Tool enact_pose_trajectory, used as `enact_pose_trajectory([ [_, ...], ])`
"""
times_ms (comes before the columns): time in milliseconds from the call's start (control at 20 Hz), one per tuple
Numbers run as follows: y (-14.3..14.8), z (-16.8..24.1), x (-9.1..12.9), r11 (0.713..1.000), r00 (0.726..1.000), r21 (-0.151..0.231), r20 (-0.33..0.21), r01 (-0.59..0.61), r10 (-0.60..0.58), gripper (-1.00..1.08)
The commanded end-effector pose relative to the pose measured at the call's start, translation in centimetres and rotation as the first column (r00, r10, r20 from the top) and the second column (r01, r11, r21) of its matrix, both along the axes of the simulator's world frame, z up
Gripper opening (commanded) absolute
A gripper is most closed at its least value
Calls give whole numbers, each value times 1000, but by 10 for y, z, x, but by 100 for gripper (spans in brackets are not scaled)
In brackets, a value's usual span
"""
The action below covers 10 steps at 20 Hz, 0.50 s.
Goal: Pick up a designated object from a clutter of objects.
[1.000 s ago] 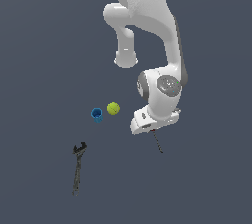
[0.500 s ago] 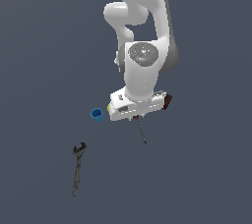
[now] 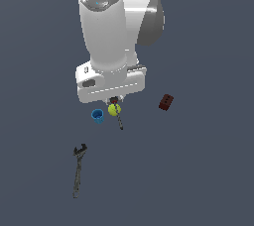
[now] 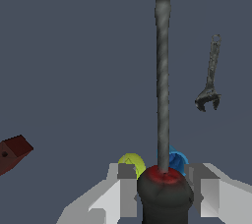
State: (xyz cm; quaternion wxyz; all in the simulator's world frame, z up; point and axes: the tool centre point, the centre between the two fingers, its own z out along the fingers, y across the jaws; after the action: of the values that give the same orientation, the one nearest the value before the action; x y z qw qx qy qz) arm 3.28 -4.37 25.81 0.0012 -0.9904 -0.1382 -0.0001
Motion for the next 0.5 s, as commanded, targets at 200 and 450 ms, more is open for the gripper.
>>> enact_pose_trajectory([
  [200,-54,64,-6,1000,1000,1,0,-1,1,-100],
  [450,-94,110,-9,1000,1000,0,0,0,0,-100],
])
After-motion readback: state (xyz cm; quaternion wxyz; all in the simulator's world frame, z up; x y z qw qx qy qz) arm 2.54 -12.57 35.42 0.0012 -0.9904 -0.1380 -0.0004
